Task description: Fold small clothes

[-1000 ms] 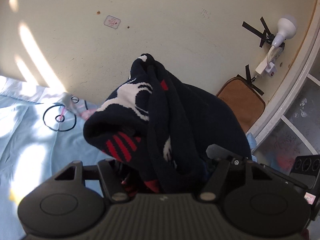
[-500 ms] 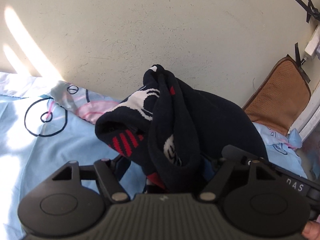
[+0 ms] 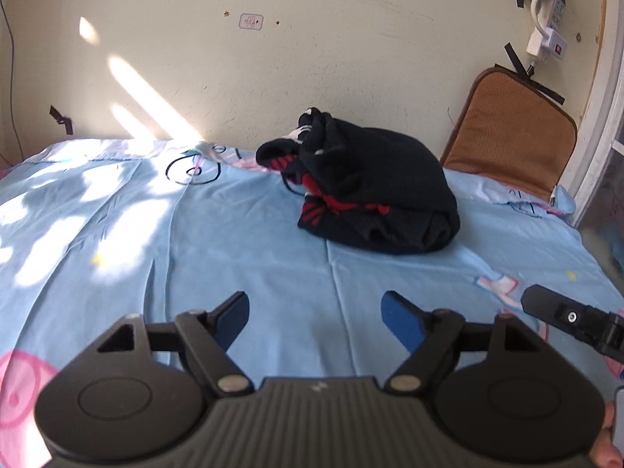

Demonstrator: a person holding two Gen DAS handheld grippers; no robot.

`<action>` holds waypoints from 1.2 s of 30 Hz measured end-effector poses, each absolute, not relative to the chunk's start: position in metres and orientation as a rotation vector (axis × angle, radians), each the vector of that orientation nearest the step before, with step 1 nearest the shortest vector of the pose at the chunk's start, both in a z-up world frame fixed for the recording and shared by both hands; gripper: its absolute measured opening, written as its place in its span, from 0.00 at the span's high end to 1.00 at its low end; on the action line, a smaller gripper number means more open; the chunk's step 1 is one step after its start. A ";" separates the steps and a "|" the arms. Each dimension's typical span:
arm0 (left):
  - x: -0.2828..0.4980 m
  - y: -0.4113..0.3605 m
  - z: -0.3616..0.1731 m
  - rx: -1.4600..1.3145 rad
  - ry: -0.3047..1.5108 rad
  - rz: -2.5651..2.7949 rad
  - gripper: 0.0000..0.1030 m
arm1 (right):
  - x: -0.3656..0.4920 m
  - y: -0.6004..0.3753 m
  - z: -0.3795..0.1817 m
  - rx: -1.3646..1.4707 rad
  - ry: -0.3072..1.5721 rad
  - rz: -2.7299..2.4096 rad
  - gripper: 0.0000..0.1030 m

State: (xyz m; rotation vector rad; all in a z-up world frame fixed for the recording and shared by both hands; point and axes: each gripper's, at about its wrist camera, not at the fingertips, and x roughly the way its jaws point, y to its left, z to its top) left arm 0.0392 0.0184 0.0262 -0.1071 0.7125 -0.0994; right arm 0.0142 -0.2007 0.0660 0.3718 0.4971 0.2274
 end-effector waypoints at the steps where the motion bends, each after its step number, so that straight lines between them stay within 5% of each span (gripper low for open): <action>1: 0.028 0.017 0.024 -0.097 0.714 -0.086 0.25 | 0.005 -0.198 0.063 0.370 0.510 0.218 0.17; 20: -0.079 0.018 0.039 -0.060 0.642 -0.084 0.20 | -0.081 -0.175 0.064 0.366 0.556 0.312 0.17; 27: -0.082 0.015 0.051 -0.009 0.571 -0.006 0.04 | -0.091 -0.169 0.080 0.343 0.499 0.342 0.15; 36: -0.072 0.003 0.029 0.042 0.657 0.017 0.00 | -0.081 -0.171 0.056 0.322 0.568 0.272 0.15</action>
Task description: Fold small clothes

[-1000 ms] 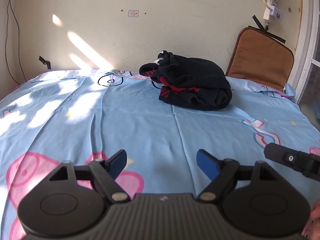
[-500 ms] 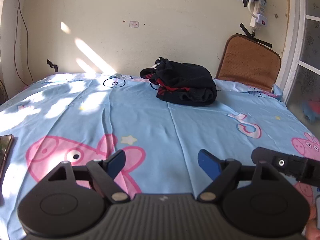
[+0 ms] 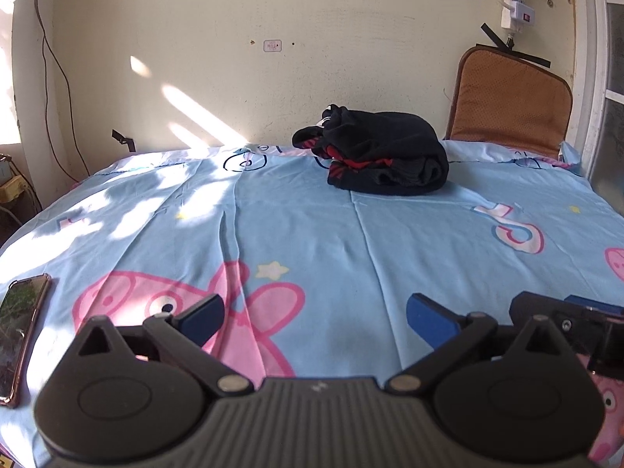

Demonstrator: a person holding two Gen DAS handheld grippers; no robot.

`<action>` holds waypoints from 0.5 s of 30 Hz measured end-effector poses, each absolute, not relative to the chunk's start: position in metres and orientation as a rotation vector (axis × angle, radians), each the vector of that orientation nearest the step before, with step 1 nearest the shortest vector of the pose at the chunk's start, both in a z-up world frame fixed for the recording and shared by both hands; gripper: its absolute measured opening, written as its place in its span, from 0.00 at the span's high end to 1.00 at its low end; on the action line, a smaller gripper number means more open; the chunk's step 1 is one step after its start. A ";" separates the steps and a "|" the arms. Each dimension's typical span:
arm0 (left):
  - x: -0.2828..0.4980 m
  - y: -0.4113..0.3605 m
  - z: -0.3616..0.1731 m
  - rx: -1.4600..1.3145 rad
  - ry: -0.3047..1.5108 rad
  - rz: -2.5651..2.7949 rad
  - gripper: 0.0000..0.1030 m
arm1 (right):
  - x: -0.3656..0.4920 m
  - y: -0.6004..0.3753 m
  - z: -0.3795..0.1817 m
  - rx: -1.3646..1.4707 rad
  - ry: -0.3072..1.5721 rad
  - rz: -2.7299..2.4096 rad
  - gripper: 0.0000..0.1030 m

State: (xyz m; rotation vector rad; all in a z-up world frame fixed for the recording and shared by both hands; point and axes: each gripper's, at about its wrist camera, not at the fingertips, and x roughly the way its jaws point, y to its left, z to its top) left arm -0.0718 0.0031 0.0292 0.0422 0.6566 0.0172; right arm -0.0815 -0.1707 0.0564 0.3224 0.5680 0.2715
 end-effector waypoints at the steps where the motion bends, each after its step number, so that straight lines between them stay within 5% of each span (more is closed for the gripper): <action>1: -0.070 0.003 0.028 0.041 0.665 0.020 0.00 | -0.080 -0.172 0.055 0.329 0.574 0.270 0.15; 15: -0.059 -0.002 0.015 0.072 0.729 0.032 0.00 | -0.071 -0.182 0.043 0.384 0.621 0.259 0.14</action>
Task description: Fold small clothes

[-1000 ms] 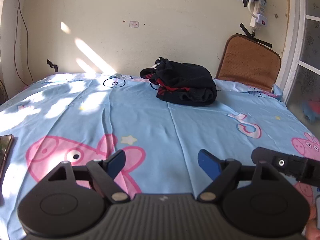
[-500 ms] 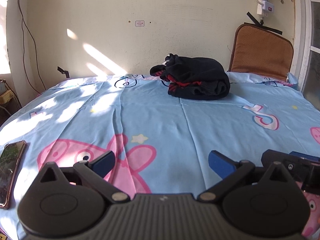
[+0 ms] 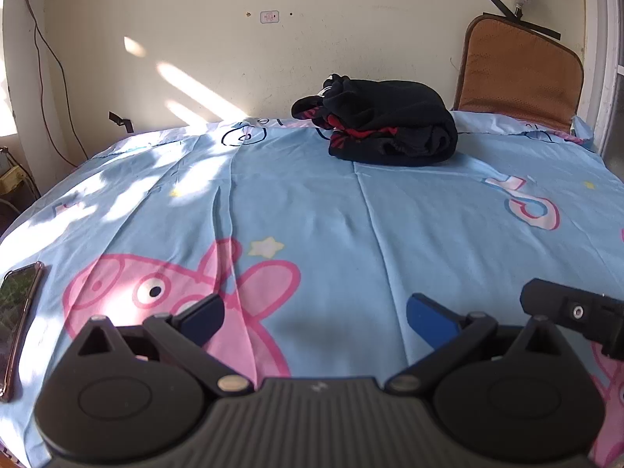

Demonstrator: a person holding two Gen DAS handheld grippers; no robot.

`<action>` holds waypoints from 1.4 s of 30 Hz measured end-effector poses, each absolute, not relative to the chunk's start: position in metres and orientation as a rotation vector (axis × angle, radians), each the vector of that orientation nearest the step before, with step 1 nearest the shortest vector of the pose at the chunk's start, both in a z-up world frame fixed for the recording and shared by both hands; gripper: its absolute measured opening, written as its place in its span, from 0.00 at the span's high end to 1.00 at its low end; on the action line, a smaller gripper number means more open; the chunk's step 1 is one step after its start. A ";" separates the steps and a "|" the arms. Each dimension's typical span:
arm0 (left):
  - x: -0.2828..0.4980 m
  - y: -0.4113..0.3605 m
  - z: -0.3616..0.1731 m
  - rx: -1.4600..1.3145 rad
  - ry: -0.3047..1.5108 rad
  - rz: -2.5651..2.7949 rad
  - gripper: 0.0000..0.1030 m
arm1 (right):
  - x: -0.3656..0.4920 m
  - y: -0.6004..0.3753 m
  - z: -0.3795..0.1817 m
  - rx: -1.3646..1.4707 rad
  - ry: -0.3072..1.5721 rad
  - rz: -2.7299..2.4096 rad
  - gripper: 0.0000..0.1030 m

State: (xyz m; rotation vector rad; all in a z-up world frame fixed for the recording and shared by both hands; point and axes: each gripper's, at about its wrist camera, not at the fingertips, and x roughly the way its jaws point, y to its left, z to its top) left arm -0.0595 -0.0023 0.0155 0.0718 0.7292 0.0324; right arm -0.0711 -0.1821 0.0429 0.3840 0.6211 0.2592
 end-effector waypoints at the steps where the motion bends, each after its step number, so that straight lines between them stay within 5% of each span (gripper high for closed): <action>1: -0.060 -0.002 0.016 0.071 0.728 0.031 0.00 | -0.071 -0.183 0.043 0.387 0.623 0.259 0.14; 42: -0.057 -0.005 0.001 0.104 0.825 0.078 0.00 | -0.071 -0.189 0.039 0.426 0.641 0.246 0.13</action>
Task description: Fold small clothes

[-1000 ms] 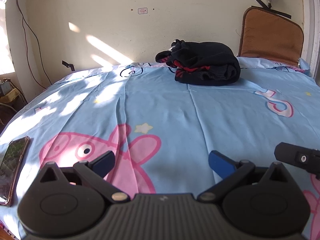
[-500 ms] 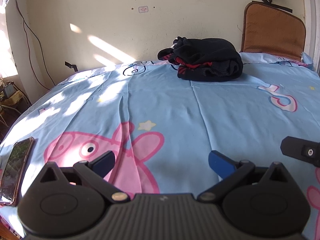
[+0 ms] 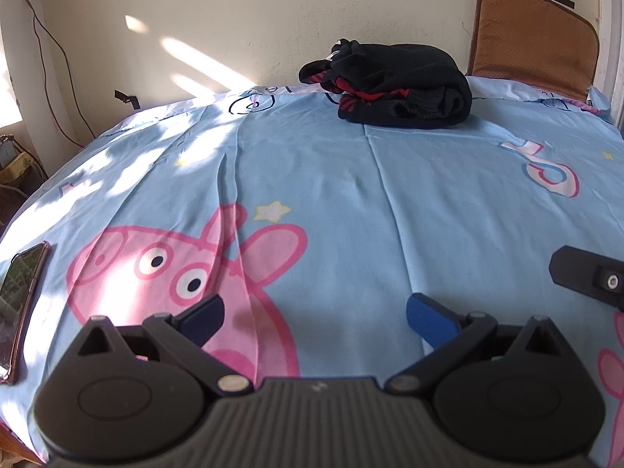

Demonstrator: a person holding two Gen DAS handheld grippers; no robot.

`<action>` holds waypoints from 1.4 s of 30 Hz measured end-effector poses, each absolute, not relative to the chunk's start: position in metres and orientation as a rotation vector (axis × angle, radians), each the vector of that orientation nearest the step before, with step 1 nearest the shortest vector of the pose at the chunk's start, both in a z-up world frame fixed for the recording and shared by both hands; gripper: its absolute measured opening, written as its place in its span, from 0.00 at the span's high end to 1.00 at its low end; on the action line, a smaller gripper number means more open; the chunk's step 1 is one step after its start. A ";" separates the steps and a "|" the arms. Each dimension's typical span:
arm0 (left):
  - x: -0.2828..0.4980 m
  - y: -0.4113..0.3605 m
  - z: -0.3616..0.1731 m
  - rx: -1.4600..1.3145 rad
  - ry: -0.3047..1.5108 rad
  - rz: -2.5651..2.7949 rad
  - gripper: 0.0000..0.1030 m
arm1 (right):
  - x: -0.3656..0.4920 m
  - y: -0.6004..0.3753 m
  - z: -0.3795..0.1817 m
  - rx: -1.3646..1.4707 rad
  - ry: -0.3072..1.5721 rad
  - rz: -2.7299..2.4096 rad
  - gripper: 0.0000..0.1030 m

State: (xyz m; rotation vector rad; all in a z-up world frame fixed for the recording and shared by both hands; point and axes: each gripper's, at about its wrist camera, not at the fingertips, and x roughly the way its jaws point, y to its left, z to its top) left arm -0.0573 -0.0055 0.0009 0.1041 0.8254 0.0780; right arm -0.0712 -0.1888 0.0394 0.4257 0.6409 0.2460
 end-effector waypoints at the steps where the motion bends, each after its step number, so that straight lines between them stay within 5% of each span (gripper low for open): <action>1: -0.058 -0.006 0.001 0.103 0.826 0.078 0.00 | -0.071 -0.189 0.039 0.426 0.641 0.246 0.13; 42: -0.061 0.007 0.002 0.015 0.858 0.035 0.00 | -0.073 -0.183 0.035 0.425 0.606 0.241 0.04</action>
